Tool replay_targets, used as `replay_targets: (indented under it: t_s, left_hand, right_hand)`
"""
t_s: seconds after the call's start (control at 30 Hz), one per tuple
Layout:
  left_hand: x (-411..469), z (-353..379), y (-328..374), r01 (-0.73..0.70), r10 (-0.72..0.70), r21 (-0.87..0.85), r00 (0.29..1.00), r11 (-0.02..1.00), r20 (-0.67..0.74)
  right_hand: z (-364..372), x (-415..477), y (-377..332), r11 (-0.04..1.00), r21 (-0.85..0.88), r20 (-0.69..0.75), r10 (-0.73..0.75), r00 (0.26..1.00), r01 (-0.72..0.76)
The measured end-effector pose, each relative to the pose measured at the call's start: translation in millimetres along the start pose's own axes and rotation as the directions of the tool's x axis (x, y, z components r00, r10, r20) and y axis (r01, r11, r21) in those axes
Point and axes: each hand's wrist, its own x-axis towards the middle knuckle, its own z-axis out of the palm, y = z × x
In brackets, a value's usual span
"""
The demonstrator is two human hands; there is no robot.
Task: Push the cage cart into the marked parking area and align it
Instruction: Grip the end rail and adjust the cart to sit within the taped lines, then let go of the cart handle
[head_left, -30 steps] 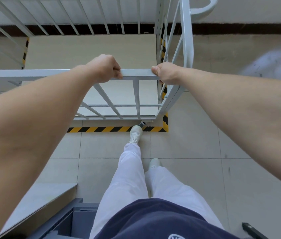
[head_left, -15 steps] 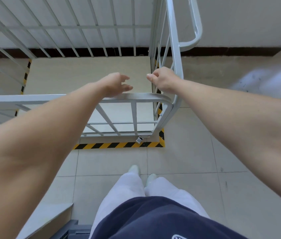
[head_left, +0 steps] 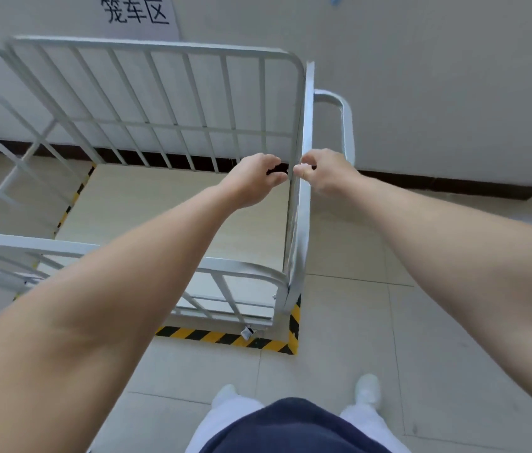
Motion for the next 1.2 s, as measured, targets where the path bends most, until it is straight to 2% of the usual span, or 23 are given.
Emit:
replay_targets:
  t_s: [0.2, 0.33, 0.53, 0.77, 1.0, 1.1, 1.2]
  left_hand:
    - [31, 46, 84, 0.141, -0.169, -0.129, 0.956, 0.982, -0.238]
    - [46, 65, 114, 0.253, -0.284, -0.137, 0.910, 0.958, -0.302]
    - [74, 79, 129, 0.406, -0.426, -0.128, 0.856, 0.905, -0.294]
    - [117, 93, 125, 0.531, -0.544, -0.120, 0.803, 0.839, -0.245]
    - [151, 105, 131, 0.662, -0.661, -0.080, 0.715, 0.745, -0.228]
    - [167, 115, 132, 0.734, -0.732, -0.095, 0.640, 0.672, -0.232]
    - [184, 128, 142, 0.795, -0.801, -0.157, 0.541, 0.586, -0.256]
  right_hand:
    - [-66, 25, 66, 0.977, -0.034, 0.094, -0.205, 0.974, 0.209]
    - [-100, 37, 93, 0.937, -0.093, 0.141, -0.323, 0.936, 0.337]
    - [-116, 79, 105, 0.846, -0.177, 0.292, -0.443, 0.847, 0.503]
    - [-116, 144, 99, 0.682, -0.294, 0.416, -0.539, 0.732, 0.669]
    - [-109, 200, 102, 0.475, -0.341, 0.608, -0.547, 0.575, 0.811]
    - [-107, 225, 105, 0.382, -0.312, 0.675, -0.556, 0.486, 0.870]
    - [-107, 248, 119, 0.271, -0.242, 0.735, -0.576, 0.359, 0.931]
